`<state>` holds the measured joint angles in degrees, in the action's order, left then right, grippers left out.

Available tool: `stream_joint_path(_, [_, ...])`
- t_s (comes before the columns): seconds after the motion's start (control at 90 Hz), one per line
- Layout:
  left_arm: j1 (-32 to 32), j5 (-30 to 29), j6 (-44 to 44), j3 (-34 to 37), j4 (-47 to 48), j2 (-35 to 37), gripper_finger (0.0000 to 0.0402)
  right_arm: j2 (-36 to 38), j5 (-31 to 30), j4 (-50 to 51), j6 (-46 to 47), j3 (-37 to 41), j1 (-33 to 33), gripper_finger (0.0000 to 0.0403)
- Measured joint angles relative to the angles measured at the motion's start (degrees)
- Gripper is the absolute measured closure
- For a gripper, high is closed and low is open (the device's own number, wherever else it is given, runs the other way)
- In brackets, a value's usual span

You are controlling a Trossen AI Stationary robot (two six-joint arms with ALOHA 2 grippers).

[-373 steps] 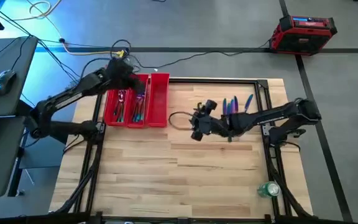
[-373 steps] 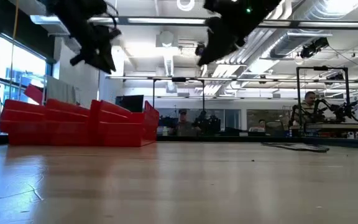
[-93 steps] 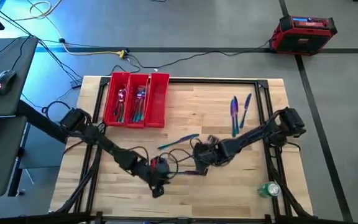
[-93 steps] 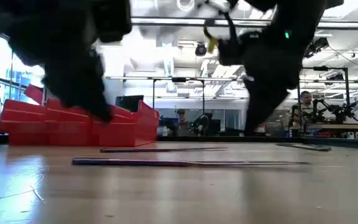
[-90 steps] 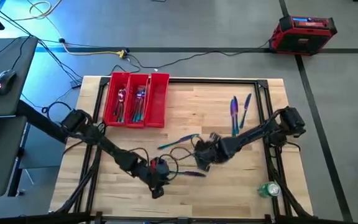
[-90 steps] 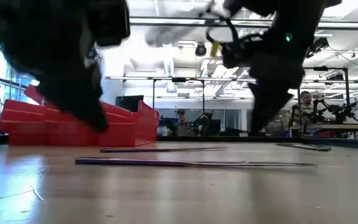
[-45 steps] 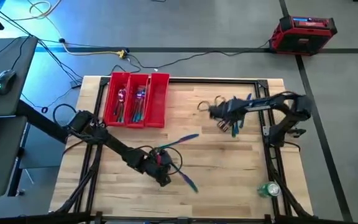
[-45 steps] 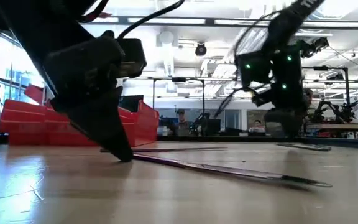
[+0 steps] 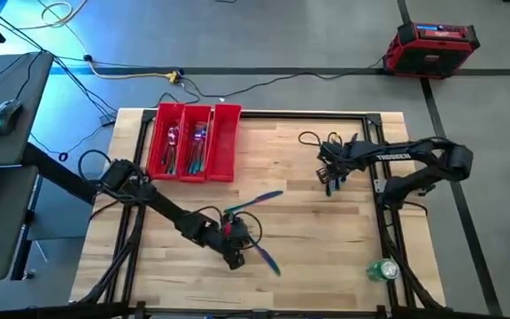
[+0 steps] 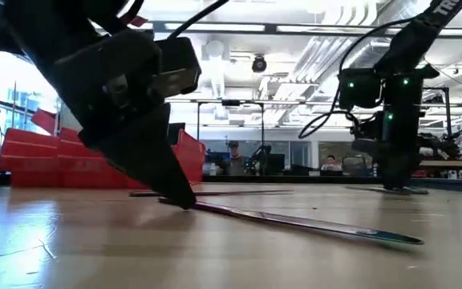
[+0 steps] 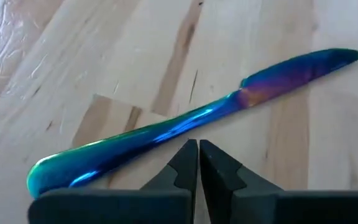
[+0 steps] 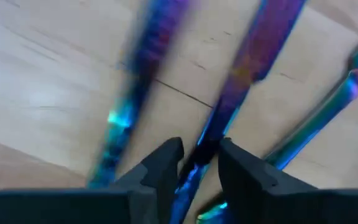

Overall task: Sort silverware
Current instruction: Move the table knives to the center of the table

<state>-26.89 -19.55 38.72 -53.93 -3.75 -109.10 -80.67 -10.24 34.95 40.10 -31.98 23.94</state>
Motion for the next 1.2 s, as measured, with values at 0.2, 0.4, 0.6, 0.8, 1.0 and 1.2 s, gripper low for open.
stream_joint_path(0.2, [-0.02, -0.07, 0.0, -0.04, -0.02, 0.04, 0.0401, -0.23, 2.97, -0.52, 6.21, -1.17, -5.79, 0.0338])
stream_joint_path(0.4, [-0.04, -0.26, 0.0, -0.07, 1.0, 0.11, 0.0401, -0.48, 10.18, -2.99, 14.13, -3.61, -13.47, 0.0352])
stream_joint_path(0.6, [-0.07, -0.22, -0.39, -0.09, 1.19, 0.13, 0.0401, -0.7, 8.81, -13.01, 21.25, -3.78, -19.84, 0.0353])
stream_joint_path(0.8, [-0.11, -0.22, -0.39, -0.11, 1.42, 0.15, 0.0401, -0.7, 7.37, -24.65, 20.1, -3.85, -23.47, 0.0353])
stream_joint_path(1.0, [-0.15, 0.15, -0.39, -0.15, 1.67, 0.2, 0.0401, -0.43, 18.85, -19.05, 0.35, -6.64, -22.6, 0.0353])
stream_joint_path(1.2, [-0.17, 0.2, -0.39, -0.15, 1.86, 0.2, 0.0401, -0.52, 22.33, 2.51, -16.36, -11.39, -22.11, 0.0353])
